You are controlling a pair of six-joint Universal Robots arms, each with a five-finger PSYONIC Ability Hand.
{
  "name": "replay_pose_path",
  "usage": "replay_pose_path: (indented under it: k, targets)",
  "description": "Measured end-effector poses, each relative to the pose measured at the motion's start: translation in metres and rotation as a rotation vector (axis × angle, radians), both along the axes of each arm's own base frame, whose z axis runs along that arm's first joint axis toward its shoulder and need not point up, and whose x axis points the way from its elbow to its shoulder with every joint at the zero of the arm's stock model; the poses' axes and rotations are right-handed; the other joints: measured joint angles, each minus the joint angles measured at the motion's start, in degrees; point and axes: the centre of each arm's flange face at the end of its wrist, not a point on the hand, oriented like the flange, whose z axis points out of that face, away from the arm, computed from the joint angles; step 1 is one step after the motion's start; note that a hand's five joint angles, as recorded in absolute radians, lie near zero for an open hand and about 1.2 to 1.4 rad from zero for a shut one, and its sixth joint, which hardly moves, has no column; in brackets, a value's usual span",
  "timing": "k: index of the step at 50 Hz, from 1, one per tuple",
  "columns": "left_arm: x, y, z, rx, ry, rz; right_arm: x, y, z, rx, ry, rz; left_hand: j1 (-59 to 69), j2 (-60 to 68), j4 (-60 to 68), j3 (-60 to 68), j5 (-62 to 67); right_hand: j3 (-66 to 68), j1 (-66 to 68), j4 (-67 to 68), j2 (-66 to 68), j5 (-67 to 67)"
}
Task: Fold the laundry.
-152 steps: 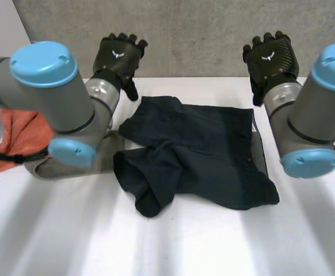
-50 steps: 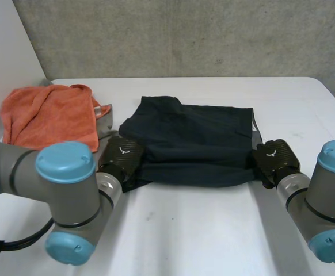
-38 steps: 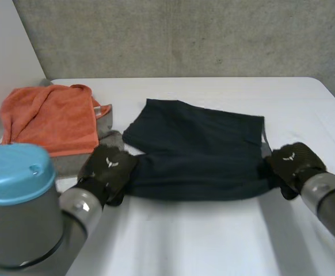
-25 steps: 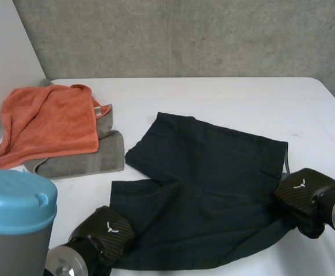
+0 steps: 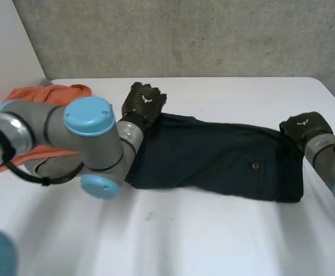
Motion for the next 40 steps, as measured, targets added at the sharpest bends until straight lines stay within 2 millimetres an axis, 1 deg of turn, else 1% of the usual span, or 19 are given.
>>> replay_pose_path:
  k: [3,4,5,12,13,14,15,16,17,18,20,21,25,29,31,32,34,39,40]
  targets:
    - [-0.011,-0.018,-0.008,-0.045,0.022,-0.026,0.006,-0.015,-0.005,-0.066,0.000,-0.010,0.00,0.04,0.01,0.01,0.00,0.00,0.00,0.00,0.00,0.00]
    - [-0.011,-0.018,-0.008,-0.045,0.022,-0.026,0.006,-0.015,-0.005,-0.066,0.000,-0.010,0.00,0.04,0.01,0.01,0.00,0.00,0.00,0.00,0.00,0.00]
    - [-0.016,-0.028,-0.013,-0.068,0.034,-0.036,0.010,-0.024,-0.009,-0.103,-0.003,-0.010,0.00,0.05,0.01,0.01,0.00,0.00,0.00,0.00,0.00,0.00]
    - [-0.029,-0.061,-0.027,-0.144,0.077,-0.048,0.022,-0.053,-0.026,-0.232,-0.013,-0.004,-0.56,-3.08,-3.28,-2.70,-1.71,-0.40,-0.50,-0.38,-0.73,-0.32]
    - [-0.031,-0.066,-0.031,-0.157,0.084,-0.049,0.025,-0.059,-0.031,-0.257,-0.009,-0.006,-12.40,-13.85,-14.10,-13.41,-12.29,-13.28,-10.30,-11.84,-12.97,-10.40]
    - [-0.031,-0.067,-0.032,-0.159,0.084,-0.049,0.025,-0.060,-0.032,-0.262,-0.008,-0.007,-12.40,-13.85,-14.10,-13.41,-12.29,-13.28,-10.30,-11.84,-12.97,-10.40]
    - [-0.032,-0.069,-0.035,-0.163,0.087,-0.051,0.027,-0.063,-0.035,-0.276,-0.003,-0.009,-29.38,-29.85,-28.90,-27.91,-26.62,-21.42,-19.30,-21.01,-21.26,-19.11]
    - [-0.032,-0.069,-0.035,-0.163,0.087,-0.051,0.027,-0.063,-0.035,-0.276,-0.003,-0.009,-29.38,-29.85,-28.90,-27.91,-26.62,-21.42,-19.30,-21.01,-21.26,-19.11]
    - [-0.034,-0.071,-0.042,-0.165,0.087,-0.060,0.031,-0.068,-0.039,-0.303,0.009,-0.015,-41.66,-40.69,-39.86,-39.80,-37.63,-45.42,-39.69,-44.74,-46.44,-42.34]
    - [-0.035,-0.071,-0.045,-0.162,0.085,-0.064,0.032,-0.068,-0.039,-0.312,0.012,-0.018,-51.24,-51.83,-51.73,-50.94,-50.32,-45.42,-39.69,-44.74,-46.44,-42.34]
    - [-0.036,-0.067,-0.047,-0.151,0.080,-0.073,0.034,-0.069,-0.034,-0.333,0.015,-0.025,-52.91,-56.37,-56.53,-55.51,-54.77,-56.02,-44.15,-54.57,-54.83,-51.99]
    - [-0.036,-0.066,-0.046,-0.149,0.080,-0.075,0.034,-0.068,-0.033,-0.337,0.015,-0.026,-52.91,-56.37,-56.53,-55.51,-54.77,-56.02,-44.15,-54.57,-54.83,-51.99]
    - [-0.034,-0.053,-0.033,-0.123,0.076,-0.089,0.034,-0.062,-0.012,-0.370,0.008,-0.036,-52.91,-56.81,-56.83,-55.75,-54.81,-56.25,-44.15,-54.59,-54.89,-52.36]
    - [-0.024,-0.034,-0.004,-0.107,0.098,-0.096,0.028,-0.039,0.015,-0.348,0.001,-0.033,-52.91,-56.85,-56.83,-55.75,-54.81,-56.25,-44.15,-54.59,-54.89,-52.36]
    - [-0.024,-0.034,-0.004,-0.107,0.098,-0.096,0.028,-0.039,0.015,-0.348,0.001,-0.033,-52.91,-56.85,-56.83,-55.75,-54.81,-56.25,-44.15,-54.59,-54.89,-52.36]
    - [-0.016,-0.023,0.012,-0.097,0.112,-0.096,0.024,-0.024,0.021,-0.296,-0.003,-0.023,-52.91,-56.87,-56.83,-55.75,-54.81,-56.25,-44.15,-54.59,-54.89,-52.36]
    - [-0.007,-0.011,0.025,-0.082,0.125,-0.095,0.020,-0.007,0.024,-0.226,-0.018,-0.012,-52.91,-56.92,-56.83,-55.74,-54.81,-56.25,-44.15,-54.59,-54.89,-52.36]
    - [0.009,0.012,0.035,-0.030,0.132,-0.093,0.014,0.022,0.017,-0.045,-0.105,-0.002,-52.91,-56.92,-56.83,-55.74,-54.81,-56.25,-44.15,-54.59,-54.89,-52.36]
    - [0.009,0.012,0.035,-0.030,0.132,-0.093,0.014,0.022,0.017,-0.045,-0.105,-0.002,-52.91,-56.92,-56.83,-55.74,-54.81,-56.25,-44.15,-54.59,-54.89,-52.36]
